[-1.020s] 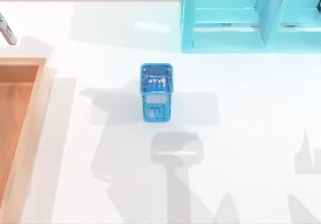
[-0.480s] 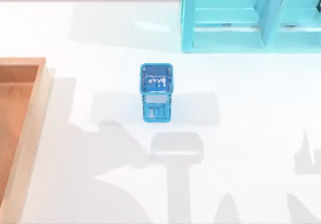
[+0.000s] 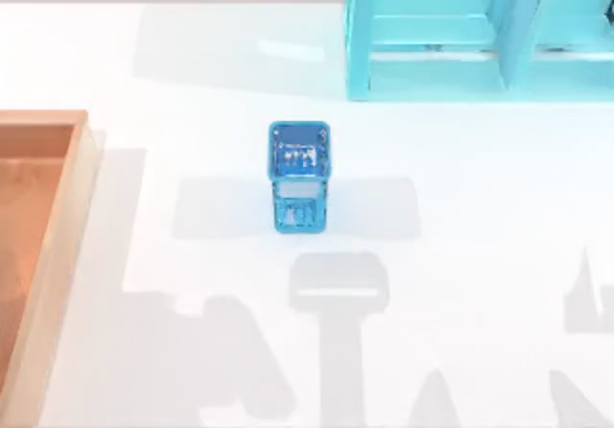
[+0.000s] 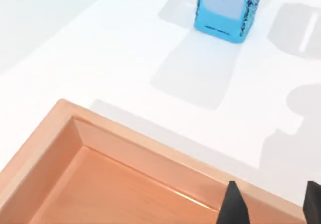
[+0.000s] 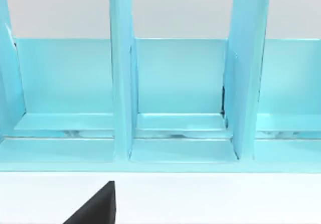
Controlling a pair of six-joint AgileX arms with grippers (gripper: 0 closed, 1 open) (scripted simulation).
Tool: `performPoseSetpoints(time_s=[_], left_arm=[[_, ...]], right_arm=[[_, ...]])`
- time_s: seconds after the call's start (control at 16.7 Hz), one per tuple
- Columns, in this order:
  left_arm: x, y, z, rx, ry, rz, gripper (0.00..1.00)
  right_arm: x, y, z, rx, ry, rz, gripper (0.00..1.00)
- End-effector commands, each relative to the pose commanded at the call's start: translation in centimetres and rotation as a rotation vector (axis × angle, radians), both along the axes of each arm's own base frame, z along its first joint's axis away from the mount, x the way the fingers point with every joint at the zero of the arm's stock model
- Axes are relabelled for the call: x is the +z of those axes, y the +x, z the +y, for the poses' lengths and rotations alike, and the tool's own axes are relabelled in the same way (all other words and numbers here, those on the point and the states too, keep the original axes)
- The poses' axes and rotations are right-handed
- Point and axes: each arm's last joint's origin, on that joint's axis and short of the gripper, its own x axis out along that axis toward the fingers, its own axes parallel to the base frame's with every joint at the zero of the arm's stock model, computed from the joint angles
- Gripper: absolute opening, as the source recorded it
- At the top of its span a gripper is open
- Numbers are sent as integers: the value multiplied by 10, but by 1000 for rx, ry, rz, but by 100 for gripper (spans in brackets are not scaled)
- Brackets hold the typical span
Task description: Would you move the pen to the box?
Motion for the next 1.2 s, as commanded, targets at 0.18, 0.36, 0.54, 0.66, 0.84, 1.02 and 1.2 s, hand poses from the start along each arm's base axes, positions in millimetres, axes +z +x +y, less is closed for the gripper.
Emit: performPoseSetpoints(time_s=[0.18,0.36,0.54,0.66,0.84,1.02,1.2], left_arm=[[2,-3,2,-8,-19,-19,0],[2,-3,2,-8,-19,-19,0],[-1,-2,-2,-13,-20,-10,0],[-10,0,-8,-11,-25,-2,0],[-31,7,-14,-14,-2,-34,0],[-50,9,-22,-7,-12,-31,0],[-55,10,-26,-8,-19,-19,0]], right_arm=[[0,0,0,0,0,0,100],[0,0,0,0,0,0,100],[0,0,0,0,0,0,100],[0,0,0,0,0,0,100],[0,0,0,0,0,0,100],[0,0,0,0,0,0,100],[0,0,0,0,0,0,100]])
